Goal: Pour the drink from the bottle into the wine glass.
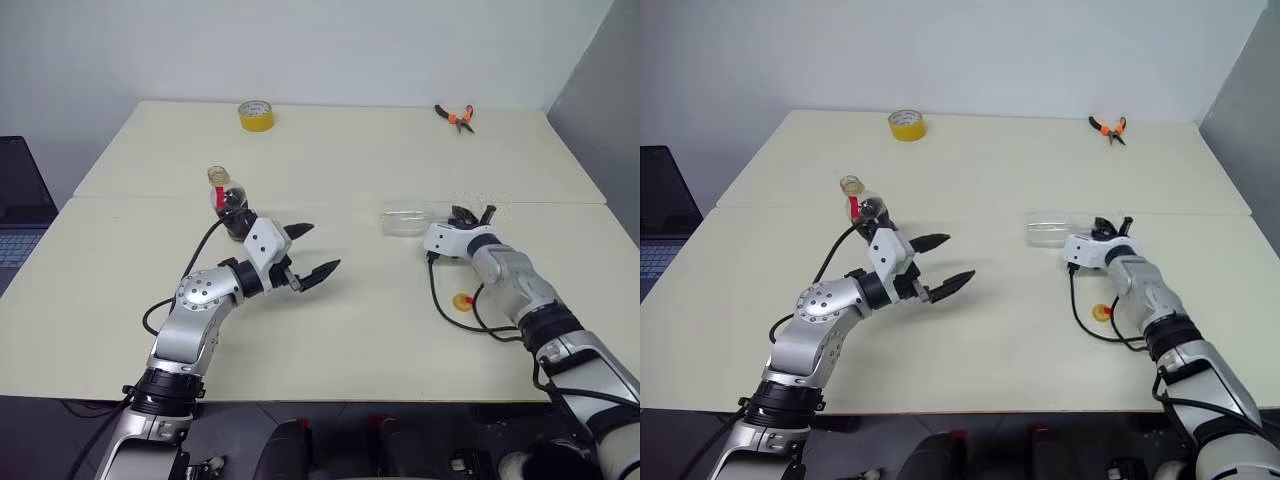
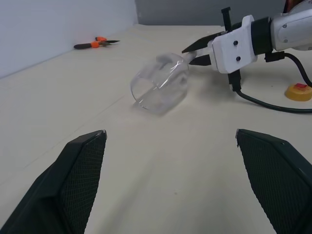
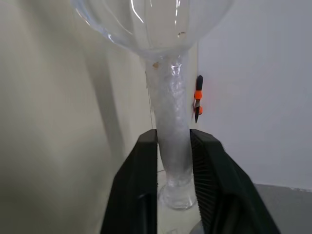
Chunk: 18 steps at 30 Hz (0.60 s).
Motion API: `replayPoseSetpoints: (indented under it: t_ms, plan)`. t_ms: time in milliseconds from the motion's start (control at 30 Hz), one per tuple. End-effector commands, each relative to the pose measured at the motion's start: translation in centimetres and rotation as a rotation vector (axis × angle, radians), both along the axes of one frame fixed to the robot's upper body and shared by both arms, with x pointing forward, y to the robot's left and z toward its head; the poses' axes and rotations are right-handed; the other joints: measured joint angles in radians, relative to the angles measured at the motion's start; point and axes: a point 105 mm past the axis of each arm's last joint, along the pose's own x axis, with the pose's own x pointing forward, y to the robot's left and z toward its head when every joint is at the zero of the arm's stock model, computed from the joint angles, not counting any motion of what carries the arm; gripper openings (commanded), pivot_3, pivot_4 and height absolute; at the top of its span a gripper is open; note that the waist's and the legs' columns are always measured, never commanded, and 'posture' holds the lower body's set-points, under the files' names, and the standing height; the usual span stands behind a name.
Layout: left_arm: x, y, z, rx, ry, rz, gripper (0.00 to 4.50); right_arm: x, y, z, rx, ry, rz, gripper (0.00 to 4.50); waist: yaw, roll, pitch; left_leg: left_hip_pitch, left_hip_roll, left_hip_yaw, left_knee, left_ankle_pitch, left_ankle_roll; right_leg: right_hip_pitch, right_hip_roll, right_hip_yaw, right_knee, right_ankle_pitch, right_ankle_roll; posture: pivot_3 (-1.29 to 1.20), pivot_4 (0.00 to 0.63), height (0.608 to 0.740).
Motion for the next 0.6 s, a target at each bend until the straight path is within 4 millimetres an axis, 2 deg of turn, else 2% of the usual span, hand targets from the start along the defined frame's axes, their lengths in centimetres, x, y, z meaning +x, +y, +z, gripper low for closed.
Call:
replayPoseSetpoints:
  t_ms: [33,167,267,333,433,500,600]
  plan:
    - [-0.1,0.0,1.4,-0.016,-0.045,0.001,4.5,0.1,0.2,2.2,0.024,-0.074,0.012,0.11,-0.001,0.0,0.0,0.0,0.0,0.0,0.0,0.0,0.0,0.0,0.0,0.0,0.0,0.0,0.0,0.0,0.15,0.74]
    - [0.0,0.1,1.5,-0.021,-0.043,0.011,4.5,-0.1,-0.1,3.7,0.019,-0.113,0.021,0.11,-0.001,0.0,0.0,0.0,0.0,0.0,0.0,0.0,0.0,-0.001,0.0,0.0,0.0,0.0,0.0,0.0,0.15,0.74]
    - [-0.1,0.7,1.7,-0.037,-0.063,0.044,4.5,-1.3,0.4,7.0,0.043,-0.196,0.085,0.11,0.001,0.001,0.0,-0.001,0.0,0.0,0.0,0.0,0.0,-0.001,0.0,0.0,0.0,0.0,0.0,0.0,0.15,0.74]
    - [-0.4,1.3,2.3,-0.055,-0.109,0.058,4.5,-2.4,1.1,8.5,0.094,-0.219,0.127,0.11,0.001,0.001,0.0,-0.001,0.0,0.0,0.0,0.0,0.0,-0.002,0.0,0.001,0.0,0.0,0.0,0.0,0.15,0.74]
    - [-1.2,2.1,2.8,-0.095,-0.116,0.041,4.5,-4.1,2.2,8.8,0.192,-0.196,0.163,0.11,-0.001,0.001,0.0,-0.001,0.0,0.0,0.0,-0.001,0.001,-0.002,0.0,0.0,0.0,0.0,0.0,0.0,0.15,0.74]
    - [-1.6,2.9,2.9,-0.103,-0.081,0.028,4.5,-5.4,4.2,8.7,0.372,-0.169,0.233,0.11,-0.001,0.001,0.0,-0.001,0.001,-0.001,0.0,-0.001,0.001,-0.001,0.0,0.0,0.001,0.0,0.0,0.0,0.15,0.74]
    - [-2.4,3.5,3.5,-0.128,-0.053,0.003,4.5,-6.9,7.5,7.5,0.758,-0.075,0.349,0.11,-0.005,0.001,0.0,0.0,0.002,-0.001,-0.001,-0.001,0.002,-0.001,0.001,0.0,0.002,0.0,0.0,0.0,0.15,0.74]
